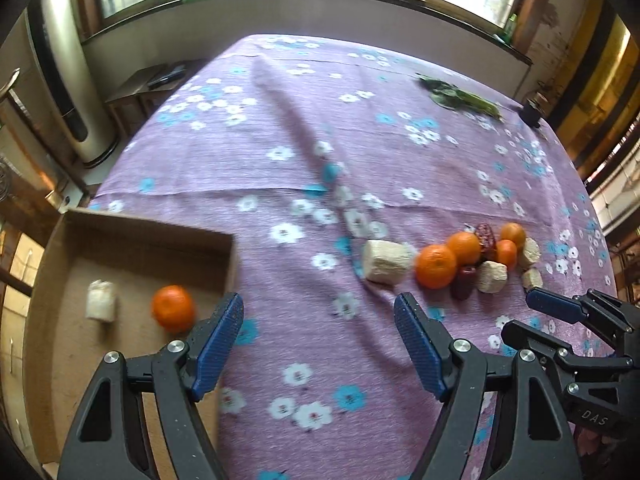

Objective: Organize fruits
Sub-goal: 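Grasp a white yam block with the left tool while the right tool grasps a red date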

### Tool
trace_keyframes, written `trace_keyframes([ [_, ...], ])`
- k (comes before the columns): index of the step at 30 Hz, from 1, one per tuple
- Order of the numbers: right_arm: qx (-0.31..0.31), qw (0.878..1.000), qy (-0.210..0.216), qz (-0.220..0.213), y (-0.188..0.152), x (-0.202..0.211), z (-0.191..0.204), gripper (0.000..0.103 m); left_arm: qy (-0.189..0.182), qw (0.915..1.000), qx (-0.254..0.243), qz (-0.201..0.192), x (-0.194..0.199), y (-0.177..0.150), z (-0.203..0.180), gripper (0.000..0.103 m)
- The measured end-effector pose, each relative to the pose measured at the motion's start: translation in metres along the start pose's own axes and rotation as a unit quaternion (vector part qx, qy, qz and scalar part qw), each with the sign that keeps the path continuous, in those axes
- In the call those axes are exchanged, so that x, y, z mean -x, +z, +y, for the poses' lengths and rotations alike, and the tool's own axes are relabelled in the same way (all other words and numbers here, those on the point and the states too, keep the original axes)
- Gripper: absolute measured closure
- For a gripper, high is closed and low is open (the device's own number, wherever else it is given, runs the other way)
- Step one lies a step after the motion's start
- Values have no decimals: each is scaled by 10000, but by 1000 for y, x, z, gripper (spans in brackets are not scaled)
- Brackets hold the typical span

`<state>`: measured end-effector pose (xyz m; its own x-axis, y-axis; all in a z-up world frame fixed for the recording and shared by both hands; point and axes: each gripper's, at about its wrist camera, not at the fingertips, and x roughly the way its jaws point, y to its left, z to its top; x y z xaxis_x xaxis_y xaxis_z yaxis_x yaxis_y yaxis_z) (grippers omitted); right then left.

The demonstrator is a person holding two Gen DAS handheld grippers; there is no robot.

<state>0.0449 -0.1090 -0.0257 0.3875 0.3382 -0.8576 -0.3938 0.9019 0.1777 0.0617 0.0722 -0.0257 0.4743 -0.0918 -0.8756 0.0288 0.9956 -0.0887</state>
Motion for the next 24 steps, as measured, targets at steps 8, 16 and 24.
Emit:
trace_keyframes([
  [8,-210,9998,12,8,-9,3,-25,49,-143,9990,-371,214,-36,13,-34,26],
  [16,-216,9995,224,67,-8,-8,-27,49,-223,9958,-800,388,-57,16,-41,38],
  [24,-389,9978,512,144,4,-36,-21,58,-470,9940,-844,512,-68,16,-37,74],
])
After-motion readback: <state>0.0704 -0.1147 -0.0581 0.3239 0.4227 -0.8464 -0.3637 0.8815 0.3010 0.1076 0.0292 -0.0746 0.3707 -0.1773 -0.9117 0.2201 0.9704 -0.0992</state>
